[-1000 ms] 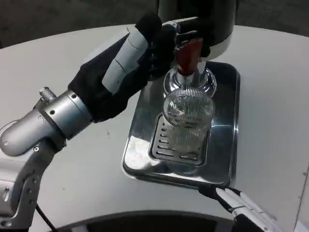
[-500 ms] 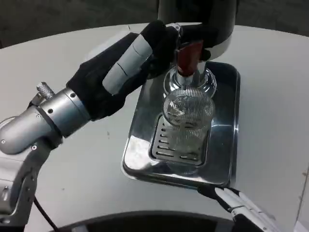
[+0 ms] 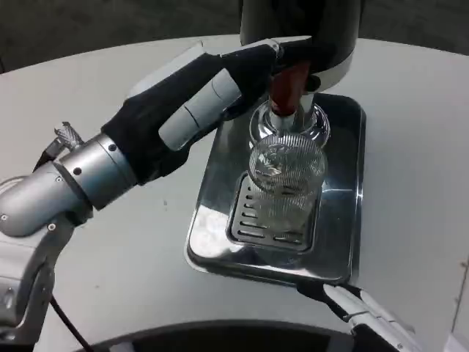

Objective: Grasp the cup under the faucet to collect the drink, then remove the cup.

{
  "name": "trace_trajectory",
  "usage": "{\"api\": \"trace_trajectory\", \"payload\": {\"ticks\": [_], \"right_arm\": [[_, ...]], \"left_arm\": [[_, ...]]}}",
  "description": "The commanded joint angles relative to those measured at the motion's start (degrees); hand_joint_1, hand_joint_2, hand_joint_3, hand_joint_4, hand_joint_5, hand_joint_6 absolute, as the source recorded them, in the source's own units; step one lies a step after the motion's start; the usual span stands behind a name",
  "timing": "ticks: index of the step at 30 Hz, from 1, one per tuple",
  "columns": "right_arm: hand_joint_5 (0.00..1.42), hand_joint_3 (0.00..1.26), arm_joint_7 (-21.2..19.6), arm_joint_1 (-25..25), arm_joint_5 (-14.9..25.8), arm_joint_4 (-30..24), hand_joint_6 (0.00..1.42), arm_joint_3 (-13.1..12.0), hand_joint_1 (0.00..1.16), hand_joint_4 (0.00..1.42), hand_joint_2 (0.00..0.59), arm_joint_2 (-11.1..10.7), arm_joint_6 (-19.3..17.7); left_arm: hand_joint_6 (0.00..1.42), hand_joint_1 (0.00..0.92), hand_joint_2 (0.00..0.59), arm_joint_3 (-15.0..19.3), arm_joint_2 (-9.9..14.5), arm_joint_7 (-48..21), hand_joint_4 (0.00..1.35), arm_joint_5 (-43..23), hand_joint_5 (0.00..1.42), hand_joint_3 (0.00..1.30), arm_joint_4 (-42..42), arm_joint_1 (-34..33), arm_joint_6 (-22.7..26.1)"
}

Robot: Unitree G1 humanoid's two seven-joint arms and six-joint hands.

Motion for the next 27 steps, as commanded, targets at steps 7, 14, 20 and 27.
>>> {"api": "trace_trajectory", "payload": {"ticks": [7,14,20,27], "right_arm": [[0.00,0.10,-0.1,0.9,-0.6,-0.8,0.00,1.1,0.73,0.06,0.506,0.2,0.0],[0.00,0.10,-0.1,0.6,-0.9,-0.8,0.00,1.3,0.73,0.06,0.506,0.4,0.4],[0.00,0.10,-0.1,0.6,-1.0,-0.8,0.00,1.3,0.73,0.06,0.506,0.5,0.4],[0.00,0.10,-0.5,1.1,-0.4,-0.8,0.00,0.8,0.73,0.06,0.506,0.5,-0.1]], "left_arm": [[0.06,0.000,0.076,-1.4,1.8,-2.9,0.13,2.8,0.19,0.23,0.4,1.9,-3.1],[0.06,0.000,0.076,-2.1,2.3,-2.8,0.13,4.2,0.19,0.24,1.0,1.7,-5.5],[0.06,0.000,0.076,-2.6,2.5,-2.7,0.14,5.5,0.19,0.26,1.4,1.5,-7.4],[0.06,0.000,0.078,-3.0,2.4,-2.4,0.15,6.8,0.19,0.27,1.6,1.5,-8.9]]}}
